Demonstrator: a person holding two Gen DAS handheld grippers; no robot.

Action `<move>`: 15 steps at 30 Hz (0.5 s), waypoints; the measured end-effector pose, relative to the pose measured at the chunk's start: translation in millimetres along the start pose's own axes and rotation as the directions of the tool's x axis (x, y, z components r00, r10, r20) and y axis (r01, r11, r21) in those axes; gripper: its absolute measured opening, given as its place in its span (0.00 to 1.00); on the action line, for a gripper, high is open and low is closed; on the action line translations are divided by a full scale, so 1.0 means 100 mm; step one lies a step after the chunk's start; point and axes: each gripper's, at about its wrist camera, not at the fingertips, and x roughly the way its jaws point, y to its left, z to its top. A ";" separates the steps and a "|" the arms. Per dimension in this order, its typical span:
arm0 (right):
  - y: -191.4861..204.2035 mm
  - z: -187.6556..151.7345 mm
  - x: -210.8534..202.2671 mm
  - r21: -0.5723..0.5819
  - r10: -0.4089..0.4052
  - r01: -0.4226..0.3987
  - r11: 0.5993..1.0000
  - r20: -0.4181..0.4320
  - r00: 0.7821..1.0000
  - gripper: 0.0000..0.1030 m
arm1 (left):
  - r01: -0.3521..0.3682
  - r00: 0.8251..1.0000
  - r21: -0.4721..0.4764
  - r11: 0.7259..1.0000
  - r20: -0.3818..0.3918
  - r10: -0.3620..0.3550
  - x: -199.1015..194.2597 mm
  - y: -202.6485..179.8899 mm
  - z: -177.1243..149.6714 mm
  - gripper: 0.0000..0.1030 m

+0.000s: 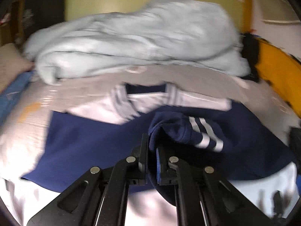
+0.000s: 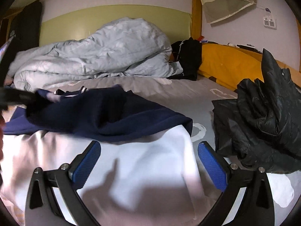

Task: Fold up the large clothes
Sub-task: 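Grasp the striped navy sleeve cuff with the left gripper and fold it across the jacket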

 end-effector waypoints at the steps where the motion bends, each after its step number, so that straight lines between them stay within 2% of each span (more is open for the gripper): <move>1: -0.01 0.00 0.00 0.001 0.000 0.000 1.000 -0.001 1.000 1.00 | -0.049 0.999 -0.017 0.999 -0.003 0.049 0.03 0.15 0.03 0.05; 3: -0.02 0.00 0.01 0.005 -0.003 0.003 1.000 -0.006 1.000 1.00 | -0.143 0.990 -0.061 0.988 -0.030 0.141 0.09 0.44 0.01 0.05; 6: -0.01 0.00 0.04 0.000 -0.005 0.005 1.000 -0.019 1.000 1.00 | -0.183 0.980 -0.121 0.976 -0.101 0.172 0.20 0.82 -0.11 0.08; 7: -0.01 0.01 0.05 -0.002 -0.005 0.005 1.000 -0.021 1.000 1.00 | -0.176 0.980 -0.147 0.973 -0.123 0.159 0.21 0.91 -0.17 0.09; 8: 0.00 0.01 0.06 -0.006 -0.006 0.006 1.000 -0.023 1.000 1.00 | -0.141 0.983 -0.182 0.973 -0.140 0.116 0.21 1.01 -0.25 0.11; 10: 0.01 0.01 0.05 -0.012 -0.006 0.006 1.000 -0.023 1.000 1.00 | -0.054 0.989 -0.222 0.974 -0.145 0.022 0.18 1.12 -0.38 0.23; 12: 0.02 0.01 0.06 -0.016 -0.007 0.007 1.000 -0.024 1.000 1.00 | -0.031 0.993 -0.198 0.980 -0.121 0.006 0.07 1.11 -0.48 0.41; 15: 0.03 0.00 0.07 -0.022 -0.008 0.007 1.000 -0.029 1.000 1.00 | -0.072 0.995 -0.066 0.995 -0.081 0.066 -0.10 0.92 -0.48 0.45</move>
